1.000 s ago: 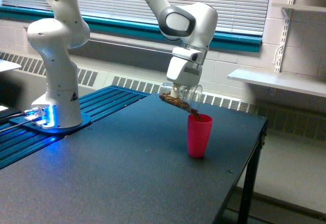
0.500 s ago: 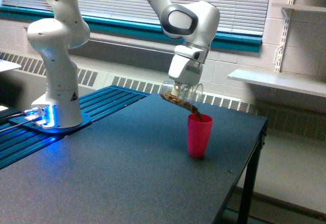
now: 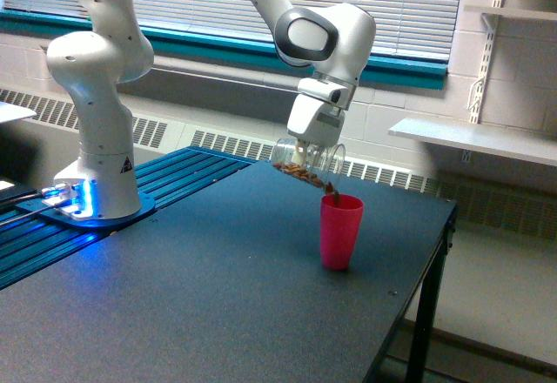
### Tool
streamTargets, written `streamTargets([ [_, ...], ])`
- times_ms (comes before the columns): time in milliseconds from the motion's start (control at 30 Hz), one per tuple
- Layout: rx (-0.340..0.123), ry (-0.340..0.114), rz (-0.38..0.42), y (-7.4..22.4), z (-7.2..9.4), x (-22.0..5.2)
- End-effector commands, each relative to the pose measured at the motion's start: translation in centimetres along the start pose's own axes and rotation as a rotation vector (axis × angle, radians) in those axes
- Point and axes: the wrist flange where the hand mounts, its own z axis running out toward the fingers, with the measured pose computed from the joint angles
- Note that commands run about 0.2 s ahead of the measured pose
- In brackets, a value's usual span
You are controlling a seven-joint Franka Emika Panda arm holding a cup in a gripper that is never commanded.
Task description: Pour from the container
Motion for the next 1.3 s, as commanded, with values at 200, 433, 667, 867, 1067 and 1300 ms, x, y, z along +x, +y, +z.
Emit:
streamTargets([
  [200, -0.033, -0.007, -0.035, 0.3, 0.6, -0.4],
  [433, -0.053, -0.004, -0.043, 0.6, 0.5, -0.1],
  [667, -0.080, -0.006, -0.073, 0.3, 0.7, -0.1],
  [867, -0.086, 0.002, -0.077, 0.1, 0.2, 0.5],
  [1067, -0.091, 0.005, -0.087, -0.3, 0.0, 0.7],
  [1300, -0.096, 0.010, -0.100, -1.0, -0.2, 0.8],
])
